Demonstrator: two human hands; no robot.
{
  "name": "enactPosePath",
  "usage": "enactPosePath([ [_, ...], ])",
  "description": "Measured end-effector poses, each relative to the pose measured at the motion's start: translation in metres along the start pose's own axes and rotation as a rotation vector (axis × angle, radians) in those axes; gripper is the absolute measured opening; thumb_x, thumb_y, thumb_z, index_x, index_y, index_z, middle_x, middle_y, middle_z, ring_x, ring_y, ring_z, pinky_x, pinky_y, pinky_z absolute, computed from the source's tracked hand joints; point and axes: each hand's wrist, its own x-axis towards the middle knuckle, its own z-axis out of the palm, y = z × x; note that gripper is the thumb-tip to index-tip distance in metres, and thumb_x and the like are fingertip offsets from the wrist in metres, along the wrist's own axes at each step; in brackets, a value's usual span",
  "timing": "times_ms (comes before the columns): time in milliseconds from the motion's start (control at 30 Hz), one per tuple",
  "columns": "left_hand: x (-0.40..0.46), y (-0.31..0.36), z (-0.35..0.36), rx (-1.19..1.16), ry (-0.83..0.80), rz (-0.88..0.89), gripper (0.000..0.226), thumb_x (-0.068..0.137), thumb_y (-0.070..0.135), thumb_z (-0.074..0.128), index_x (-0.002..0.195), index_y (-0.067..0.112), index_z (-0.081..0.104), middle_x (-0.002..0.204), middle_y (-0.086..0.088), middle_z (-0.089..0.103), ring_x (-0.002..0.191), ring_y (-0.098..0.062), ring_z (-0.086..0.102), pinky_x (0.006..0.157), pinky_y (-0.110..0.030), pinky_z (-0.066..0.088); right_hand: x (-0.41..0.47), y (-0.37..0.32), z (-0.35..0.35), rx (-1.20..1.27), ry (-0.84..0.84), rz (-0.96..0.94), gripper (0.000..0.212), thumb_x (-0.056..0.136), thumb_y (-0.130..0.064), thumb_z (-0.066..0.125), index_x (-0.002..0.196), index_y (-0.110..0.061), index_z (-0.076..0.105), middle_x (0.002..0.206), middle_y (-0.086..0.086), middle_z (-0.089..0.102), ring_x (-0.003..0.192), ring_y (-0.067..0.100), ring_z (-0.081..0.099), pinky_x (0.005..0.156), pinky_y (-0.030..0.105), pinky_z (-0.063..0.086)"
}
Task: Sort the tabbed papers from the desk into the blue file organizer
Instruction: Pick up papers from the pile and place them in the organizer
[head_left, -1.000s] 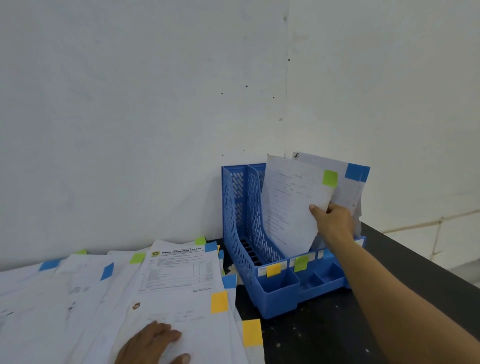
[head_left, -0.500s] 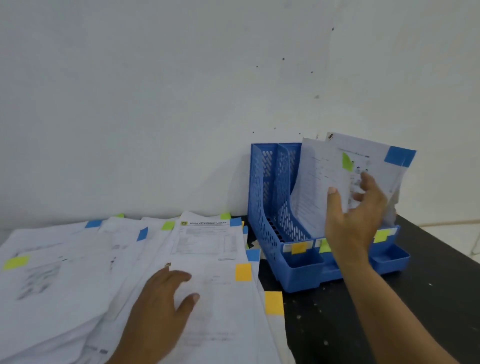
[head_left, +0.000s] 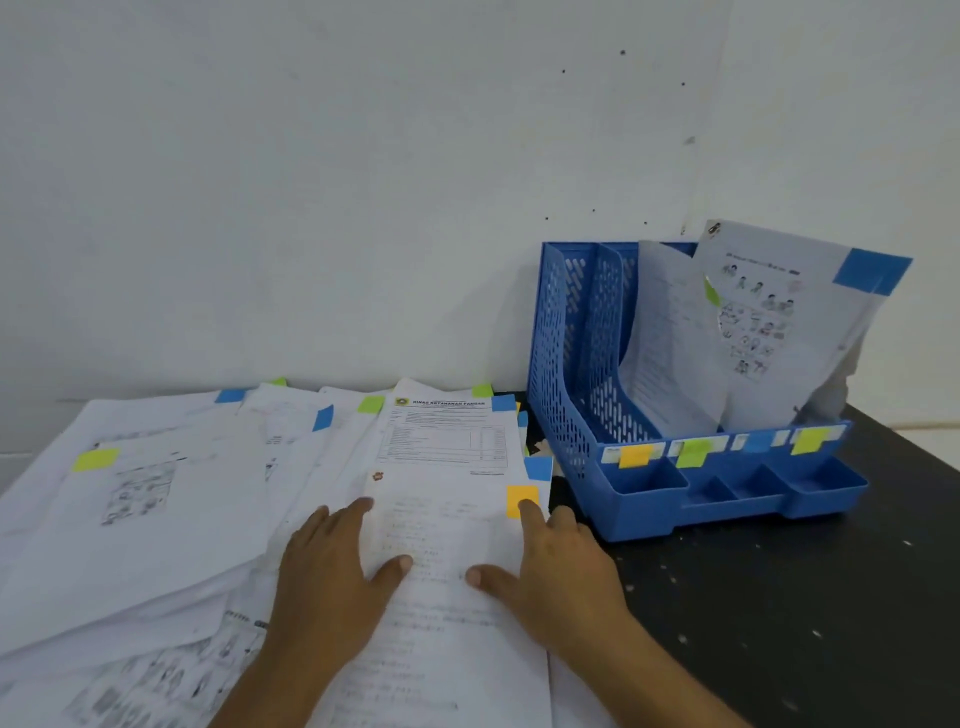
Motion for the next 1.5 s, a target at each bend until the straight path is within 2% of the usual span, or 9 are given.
enactPosePath([
  [200,0.002,0.006,-0.014,-0.363,0.155,-0.052,0.049,0.081,0.012,0.075,0.126,0.02,0.059,0.084,0.006,0.064,0.076,-0.012,0.06,0.072,-0.02,0.045,-0.002,0.003,0.0,0.044,0.002,0.022,0.102,0.078,-0.082,0.051,0.154,-0.03,0.006,0.143,0.002,0.038,0.131,0.022,0.04,0.102,0.038,0.044],
  [367,0.009,-0.001,-0.025,-0.741,0.163,-0.161,0.018,0.09,0.014,0.065,0.102,0.027,0.066,0.092,0.007,0.068,0.087,-0.015,0.064,0.073,-0.023,0.049,-0.002,0.004,-0.008,0.259,0.068,0.043,0.108,0.081,-0.074,0.057,0.156,-0.03,-0.009,0.14,-0.002,0.046,0.128,0.02,0.046,0.099,0.036,0.044],
  [467,0.011,-0.005,-0.031,-0.991,0.133,-0.25,0.017,0.092,0.013,0.063,0.097,0.028,0.069,0.097,0.002,0.073,0.092,-0.023,0.069,0.08,-0.039,0.054,0.001,0.006,-0.016,0.54,0.103,0.06,0.08,0.092,-0.056,0.057,0.154,-0.027,0.017,0.109,-0.007,0.062,0.106,0.012,0.059,0.085,0.026,0.049],
  [567,0.011,-0.005,-0.033,-1.114,0.161,-0.288,0.016,0.091,0.01,0.063,0.099,0.023,0.069,0.098,0.0,0.074,0.091,-0.021,0.069,0.082,-0.038,0.054,0.003,0.013,-0.027,0.842,-0.012,0.036,0.019,0.095,-0.039,0.062,0.108,-0.025,0.061,0.092,-0.011,0.068,0.087,0.006,0.066,0.075,0.022,0.055],
  [767,0.017,-0.005,-0.026,-1.187,0.209,-0.276,0.017,0.088,0.011,0.065,0.096,0.026,0.068,0.097,-0.004,0.07,0.091,-0.021,0.065,0.079,-0.035,0.051,0.003,0.028,-0.048,1.08,-0.131,-0.034,0.013,0.092,-0.028,0.068,0.093,-0.018,0.076,0.085,-0.004,0.077,0.062,0.004,0.061,0.057,0.017,0.044],
  [967,0.017,0.001,-0.017,-1.047,0.178,-0.165,0.024,0.086,0.008,0.067,0.103,0.025,0.066,0.088,-0.004,0.074,0.091,-0.027,0.068,0.091,-0.045,0.051,0.015,0.042,-0.092,1.134,0.21,0.015,0.012,0.092,-0.024,0.069,0.09,-0.013,0.074,0.085,-0.001,0.078,0.078,0.016,0.073,0.07,0.029,0.056],
  [1167,0.02,0.001,0.003,-0.894,0.122,-0.059,0.03,0.079,-0.008,0.07,0.093,0.018,0.066,0.083,-0.008,0.071,0.062,-0.001,0.064,0.06,-0.001,0.046,0.046,0.079,-0.156,1.05,0.622,0.048,0.016,0.095,-0.026,0.066,0.085,-0.014,0.07,0.083,0.001,0.074,0.078,0.019,0.069,0.069,0.032,0.054],
  [1333,0.03,-0.01,0.014,-0.841,0.078,-0.048,0.034,0.076,-0.01,0.071,0.092,0.019,0.064,0.079,-0.008,0.07,0.073,-0.024,0.067,0.061,-0.012,0.052,0.065,0.112,-0.191,0.925,0.873,0.116,0.019,0.098,-0.031,0.059,0.087,-0.018,0.065,0.09,0.002,0.07,0.087,0.028,0.065,0.08,0.044,0.055],
  [1500,0.032,-0.013,0.019,-0.756,0.07,-0.026,0.037,0.074,-0.011,0.072,0.086,0.023,0.063,0.074,-0.008,0.071,0.077,-0.033,0.067,0.058,-0.006,0.049,0.068,0.124,-0.208,0.896,1.093,0.14,0.025,0.1,-0.032,0.054,0.095,-0.009,0.063,0.083,0.001,0.062,0.078,0.024,0.056,0.058,0.024,0.038],
])
